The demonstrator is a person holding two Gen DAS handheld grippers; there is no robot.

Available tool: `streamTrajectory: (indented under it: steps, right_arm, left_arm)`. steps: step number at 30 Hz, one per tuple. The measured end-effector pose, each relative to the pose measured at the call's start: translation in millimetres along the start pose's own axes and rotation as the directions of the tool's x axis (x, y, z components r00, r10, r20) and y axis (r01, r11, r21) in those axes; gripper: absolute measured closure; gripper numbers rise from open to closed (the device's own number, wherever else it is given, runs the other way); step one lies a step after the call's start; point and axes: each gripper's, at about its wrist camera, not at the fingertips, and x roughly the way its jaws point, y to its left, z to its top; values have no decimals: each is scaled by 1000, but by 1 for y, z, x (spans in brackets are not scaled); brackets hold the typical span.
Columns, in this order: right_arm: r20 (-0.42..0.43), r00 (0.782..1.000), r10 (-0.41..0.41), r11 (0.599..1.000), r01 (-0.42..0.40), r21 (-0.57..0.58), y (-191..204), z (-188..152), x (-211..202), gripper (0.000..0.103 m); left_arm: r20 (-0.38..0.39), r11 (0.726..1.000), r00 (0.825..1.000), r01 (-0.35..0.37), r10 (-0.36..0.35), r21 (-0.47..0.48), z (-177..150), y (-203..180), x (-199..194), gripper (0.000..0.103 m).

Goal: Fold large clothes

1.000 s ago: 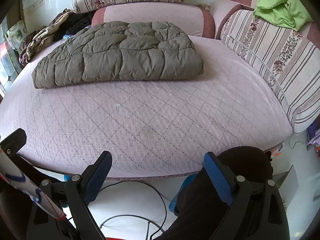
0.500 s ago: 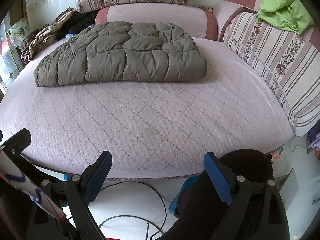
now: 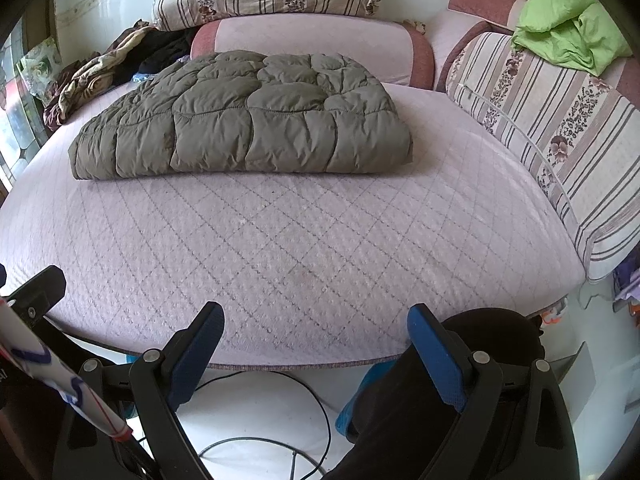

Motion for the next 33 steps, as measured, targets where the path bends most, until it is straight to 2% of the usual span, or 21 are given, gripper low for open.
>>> streamTrajectory:
  steps: [14, 28, 33]
  right_arm:
    - [-6, 1000, 12, 1000, -12, 6, 1, 2, 6, 8]
    - [56, 998, 34, 999, -33, -19, 6, 31, 5, 8]
    - [46, 998, 44, 999, -43, -21, 9, 32, 12, 8]
  left_arm:
    - [-8, 1000, 1000, -12, 12, 3, 2, 0, 6, 6]
    - [19, 999, 999, -47, 47, 8, 22, 9, 10, 6]
    - [16, 998, 998, -56, 56, 13, 24, 7, 14, 6]
